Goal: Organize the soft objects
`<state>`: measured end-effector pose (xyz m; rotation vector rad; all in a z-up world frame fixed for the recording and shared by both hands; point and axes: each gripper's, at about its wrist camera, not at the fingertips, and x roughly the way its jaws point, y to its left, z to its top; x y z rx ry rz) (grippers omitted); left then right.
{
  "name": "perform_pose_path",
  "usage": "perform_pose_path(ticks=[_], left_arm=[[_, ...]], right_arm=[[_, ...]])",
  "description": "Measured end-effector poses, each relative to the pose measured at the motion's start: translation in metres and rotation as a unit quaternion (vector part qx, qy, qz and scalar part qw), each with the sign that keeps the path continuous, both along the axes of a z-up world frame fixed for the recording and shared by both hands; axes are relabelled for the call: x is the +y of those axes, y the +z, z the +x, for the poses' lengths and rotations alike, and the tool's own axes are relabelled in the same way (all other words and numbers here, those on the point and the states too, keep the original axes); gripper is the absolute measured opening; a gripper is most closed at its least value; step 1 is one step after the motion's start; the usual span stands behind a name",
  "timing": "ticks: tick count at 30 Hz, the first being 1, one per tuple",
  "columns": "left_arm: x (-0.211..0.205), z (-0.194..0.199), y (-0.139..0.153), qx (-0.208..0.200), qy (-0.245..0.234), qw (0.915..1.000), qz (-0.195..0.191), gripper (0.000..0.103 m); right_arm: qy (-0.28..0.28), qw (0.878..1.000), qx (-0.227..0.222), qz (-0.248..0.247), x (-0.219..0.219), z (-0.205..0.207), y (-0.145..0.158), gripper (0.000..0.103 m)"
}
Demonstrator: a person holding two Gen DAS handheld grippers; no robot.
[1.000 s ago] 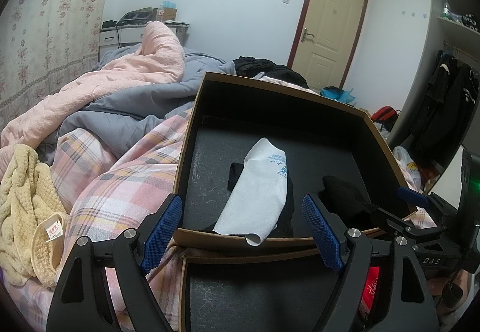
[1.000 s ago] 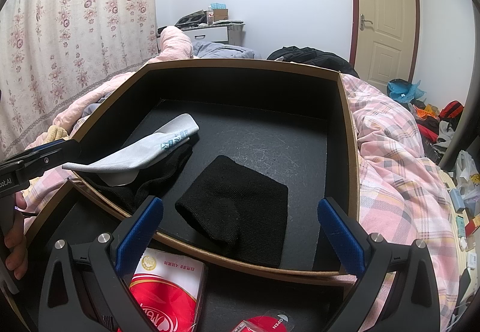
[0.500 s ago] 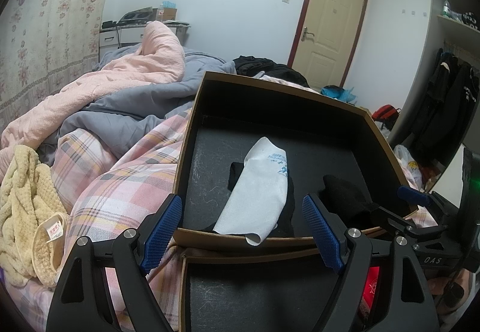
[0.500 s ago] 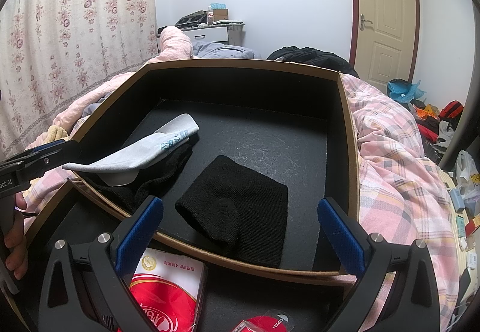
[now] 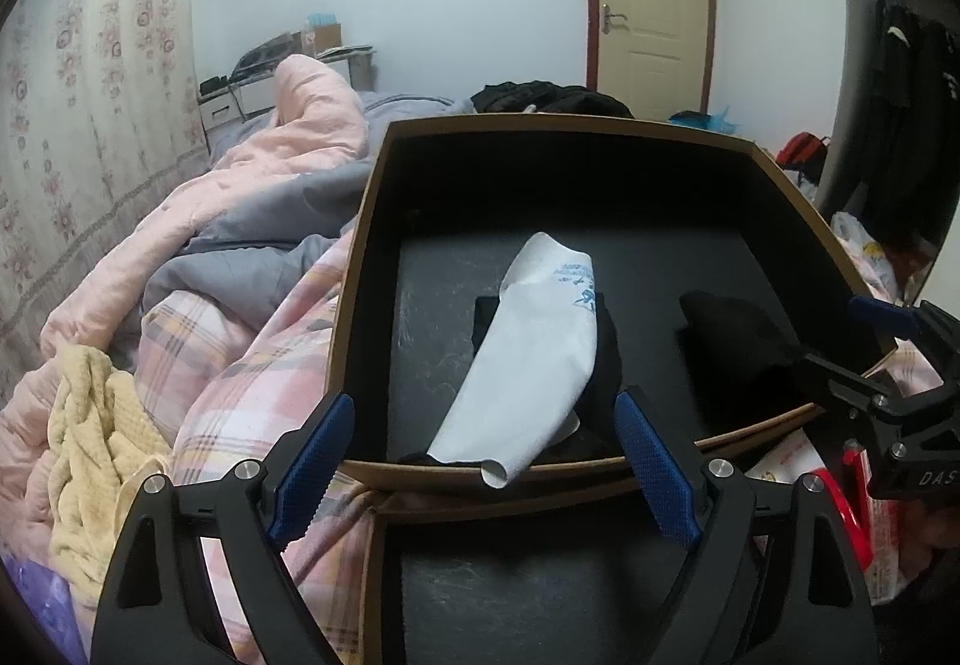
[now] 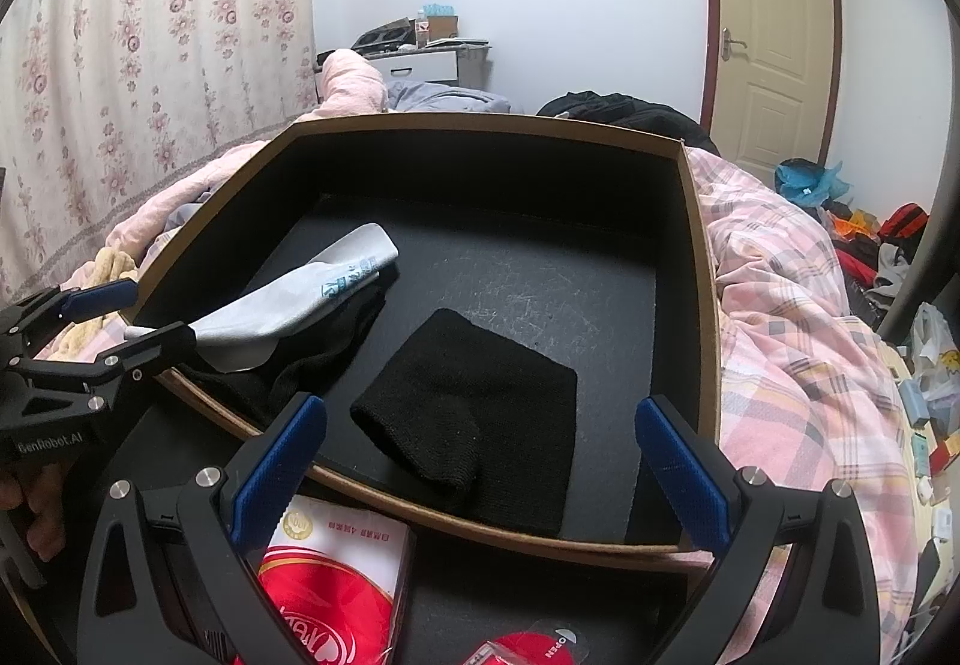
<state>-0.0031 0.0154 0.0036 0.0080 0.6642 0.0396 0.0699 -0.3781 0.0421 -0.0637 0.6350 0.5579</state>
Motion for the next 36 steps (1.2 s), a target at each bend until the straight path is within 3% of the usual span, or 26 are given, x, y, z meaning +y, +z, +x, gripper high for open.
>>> perform_pose_path(ticks=[8,36], left_arm=[[-0.013,-0.006,0.001,-0.027,0.013,0.9983,0.051,0.090],[-0.009,-0.003,0.002,-0.018,0.011,0.9991,0.036,0.090]], right_arm=[[0.000,1.000,0.000,0.000,0.000,0.000,0.000,0.102],[0.000,1.000,0.000,0.000,0.000,0.000,0.000,0.102]])
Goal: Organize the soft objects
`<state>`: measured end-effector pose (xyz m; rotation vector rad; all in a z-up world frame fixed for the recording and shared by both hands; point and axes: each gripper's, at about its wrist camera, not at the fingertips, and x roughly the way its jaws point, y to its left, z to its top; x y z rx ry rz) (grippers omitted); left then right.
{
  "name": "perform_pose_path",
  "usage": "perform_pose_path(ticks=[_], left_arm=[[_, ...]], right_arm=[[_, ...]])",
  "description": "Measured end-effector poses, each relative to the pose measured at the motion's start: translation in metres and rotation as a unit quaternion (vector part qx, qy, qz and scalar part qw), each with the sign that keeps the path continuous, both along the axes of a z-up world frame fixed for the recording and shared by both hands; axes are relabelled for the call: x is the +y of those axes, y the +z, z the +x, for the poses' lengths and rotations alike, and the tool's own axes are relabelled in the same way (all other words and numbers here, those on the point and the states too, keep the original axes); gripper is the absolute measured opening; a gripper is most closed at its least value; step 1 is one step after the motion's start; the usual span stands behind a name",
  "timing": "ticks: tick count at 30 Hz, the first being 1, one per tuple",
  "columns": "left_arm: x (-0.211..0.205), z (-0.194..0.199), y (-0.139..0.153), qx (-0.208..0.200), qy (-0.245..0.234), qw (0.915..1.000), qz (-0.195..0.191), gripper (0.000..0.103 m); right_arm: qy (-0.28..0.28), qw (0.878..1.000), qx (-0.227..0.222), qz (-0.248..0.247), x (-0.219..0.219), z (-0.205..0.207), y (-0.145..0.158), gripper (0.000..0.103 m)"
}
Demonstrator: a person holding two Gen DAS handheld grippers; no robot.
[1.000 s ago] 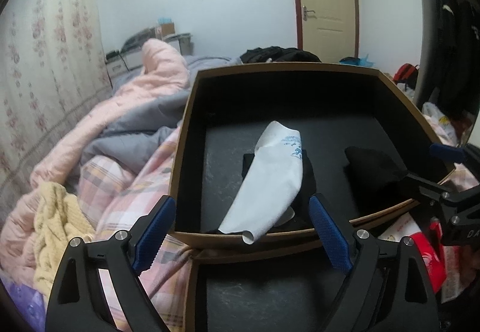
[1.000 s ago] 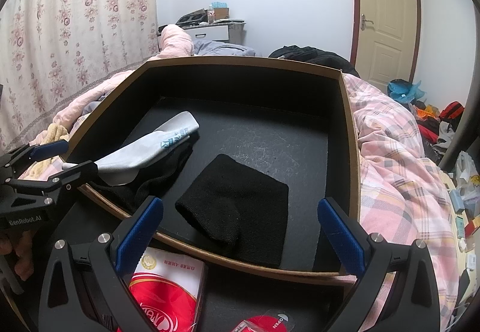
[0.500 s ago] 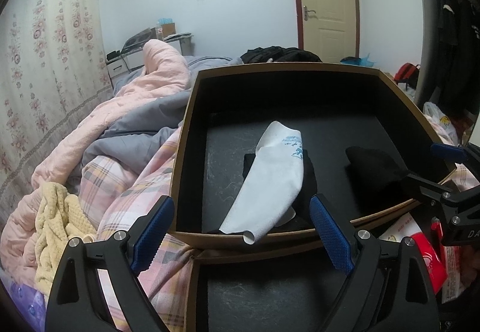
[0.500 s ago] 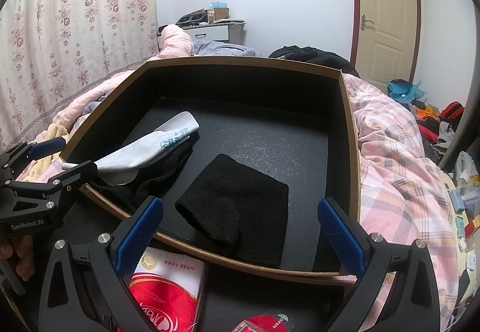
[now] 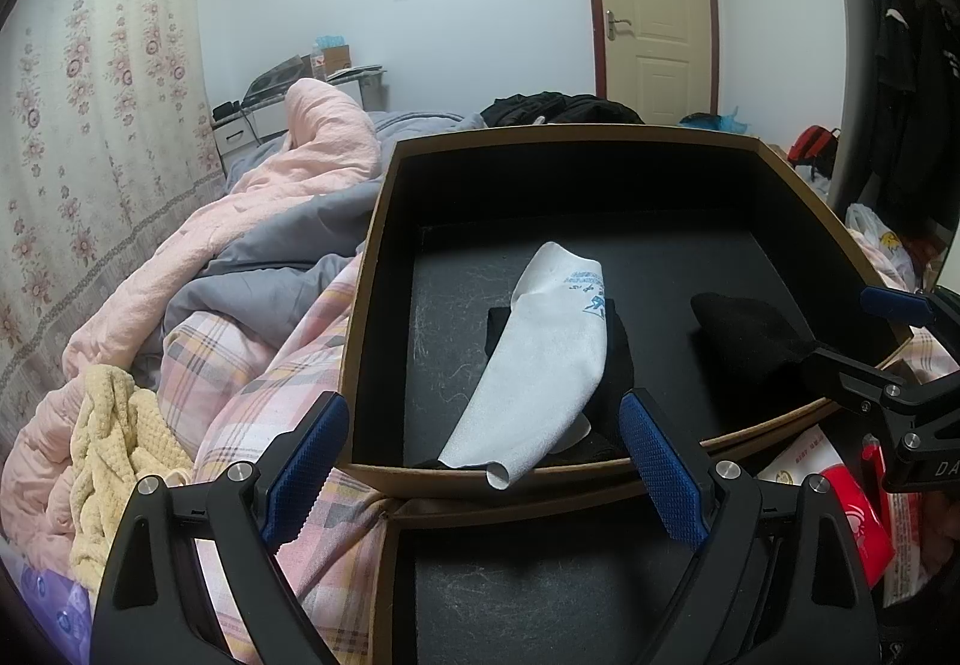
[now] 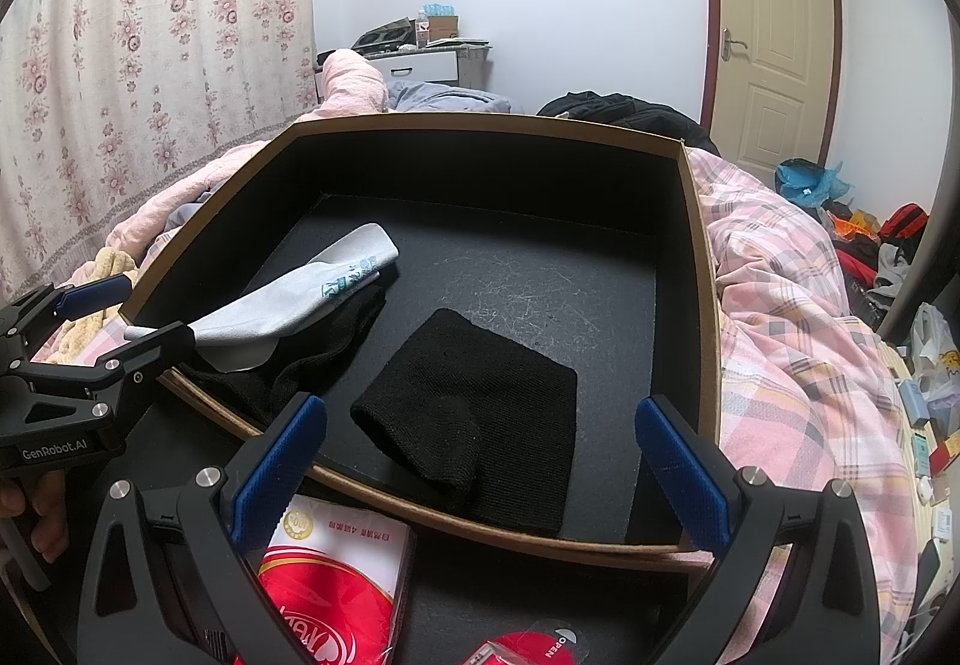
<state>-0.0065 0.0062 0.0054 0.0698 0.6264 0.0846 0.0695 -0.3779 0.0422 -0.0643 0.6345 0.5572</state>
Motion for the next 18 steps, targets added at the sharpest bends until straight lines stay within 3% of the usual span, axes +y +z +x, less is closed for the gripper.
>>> perform_pose_path(ticks=[18], left_arm=[[0.0000,0.0000,0.0001,0.000,0.000,1.0000,0.000,0.090]], right_arm=[[0.001,1.000,0.001,0.000,-0.0001,-0.0001,0.0000,0.102]])
